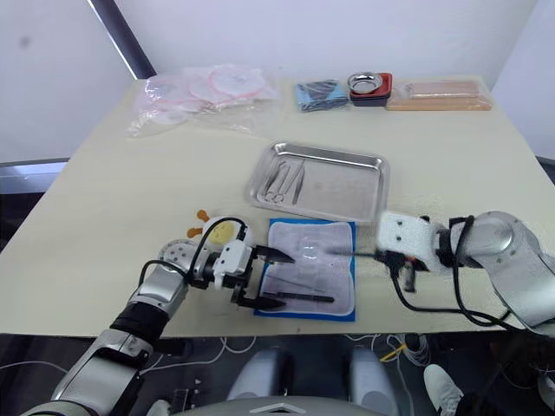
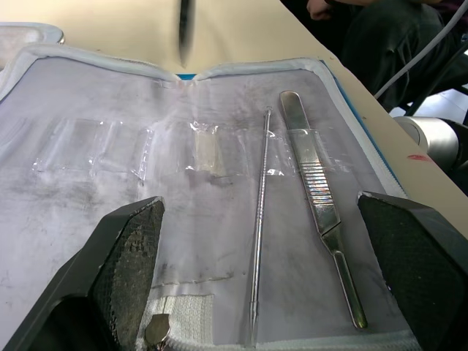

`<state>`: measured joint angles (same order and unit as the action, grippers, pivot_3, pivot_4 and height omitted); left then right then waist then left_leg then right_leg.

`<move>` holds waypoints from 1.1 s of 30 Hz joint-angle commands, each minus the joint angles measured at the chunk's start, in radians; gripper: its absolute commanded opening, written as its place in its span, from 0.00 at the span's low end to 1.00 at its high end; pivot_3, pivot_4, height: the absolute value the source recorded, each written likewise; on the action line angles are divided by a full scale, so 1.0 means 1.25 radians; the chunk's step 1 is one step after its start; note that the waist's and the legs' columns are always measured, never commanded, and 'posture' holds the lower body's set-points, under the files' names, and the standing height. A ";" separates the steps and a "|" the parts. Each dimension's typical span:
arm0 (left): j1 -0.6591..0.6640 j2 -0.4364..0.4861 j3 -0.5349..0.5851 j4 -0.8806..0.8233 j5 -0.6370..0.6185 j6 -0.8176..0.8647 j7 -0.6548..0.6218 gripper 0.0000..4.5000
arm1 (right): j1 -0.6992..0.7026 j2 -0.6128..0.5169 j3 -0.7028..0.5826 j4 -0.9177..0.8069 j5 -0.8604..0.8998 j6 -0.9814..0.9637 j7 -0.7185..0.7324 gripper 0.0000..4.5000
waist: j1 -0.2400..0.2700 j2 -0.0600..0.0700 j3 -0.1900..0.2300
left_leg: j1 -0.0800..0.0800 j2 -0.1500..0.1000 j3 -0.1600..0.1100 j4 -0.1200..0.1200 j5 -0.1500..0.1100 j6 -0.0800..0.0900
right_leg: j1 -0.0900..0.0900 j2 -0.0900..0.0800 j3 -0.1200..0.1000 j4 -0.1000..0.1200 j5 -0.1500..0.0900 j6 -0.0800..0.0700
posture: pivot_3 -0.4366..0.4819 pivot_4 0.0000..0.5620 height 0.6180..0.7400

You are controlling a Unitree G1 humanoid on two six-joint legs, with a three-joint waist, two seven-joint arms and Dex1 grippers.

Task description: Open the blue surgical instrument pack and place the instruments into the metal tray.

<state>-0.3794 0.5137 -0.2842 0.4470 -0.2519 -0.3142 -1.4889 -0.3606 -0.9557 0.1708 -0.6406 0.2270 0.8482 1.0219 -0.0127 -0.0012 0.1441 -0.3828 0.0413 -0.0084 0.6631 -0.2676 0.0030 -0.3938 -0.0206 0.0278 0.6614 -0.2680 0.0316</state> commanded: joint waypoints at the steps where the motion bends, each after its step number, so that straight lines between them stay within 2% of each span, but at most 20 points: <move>1: 0.031 -0.004 -0.038 0.066 0.071 0.006 0.015 1.00 | -0.068 0.147 -0.037 0.028 0.038 0.087 -0.136 0.01 | 0.003 0.002 -0.001 | 0.000 0.000 0.000 0.000 0.000 0.000 | 0.000 0.000 -0.001 0.000 0.000 0.000 | 0.48 0.27 1.00; 7: 0.032 -0.006 -0.036 0.068 0.074 0.003 0.017 1.00 | -0.145 0.315 -0.040 0.125 0.047 0.162 -0.272 0.01 | 0.004 0.004 -0.002 | -0.001 -0.001 0.000 -0.001 0.000 0.000 | 0.000 0.000 0.001 0.000 0.000 0.000 | 0.48 0.27 1.00; 15: 0.035 -0.003 -0.030 0.068 0.077 0.002 0.033 1.00 | -0.256 0.546 -0.078 0.337 0.011 0.233 -0.497 0.01 | 0.002 0.006 -0.002 | -0.001 -0.001 0.000 -0.001 0.000 0.000 | 0.000 0.001 0.001 0.001 0.000 -0.001 | 0.48 0.27 1.00; 23: 0.053 -0.010 -0.036 0.047 0.078 0.008 0.042 1.00 | -0.350 0.671 -0.091 0.579 -0.050 0.137 -0.642 0.01 | -0.001 0.008 -0.003 | 0.000 -0.001 0.001 -0.002 0.000 0.000 | 0.000 0.001 0.002 0.001 0.000 -0.001 | 0.48 0.27 1.00; 28: 0.063 -0.010 -0.035 0.032 0.076 0.019 0.049 1.00 | -0.385 0.732 -0.136 0.684 -0.060 0.088 -0.713 0.01 | 0.000 0.008 -0.003 | -0.001 -0.002 0.001 -0.003 0.000 0.000 | 0.000 0.001 0.003 0.000 0.001 0.000 | 0.48 0.27 1.00; 33: 0.073 -0.006 -0.035 0.018 0.076 0.026 0.054 1.00 | -0.402 0.757 -0.135 0.748 -0.084 0.053 -0.758 0.01 | -0.001 0.008 -0.003 | 0.000 -0.002 0.001 -0.004 0.000 0.000 | -0.001 0.001 0.005 0.000 0.002 -0.001 | 0.48 0.27 1.00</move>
<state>-0.3412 0.5099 -0.2746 0.4036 -0.2479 -0.3124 -1.4562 -0.8310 -0.0213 0.0107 0.3022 0.1256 0.9411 0.0915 -0.0138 0.0089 0.1403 -0.3833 0.0384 -0.0072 0.6573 -0.2673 0.0036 -0.3947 -0.0199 0.0346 0.6609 -0.2651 0.0303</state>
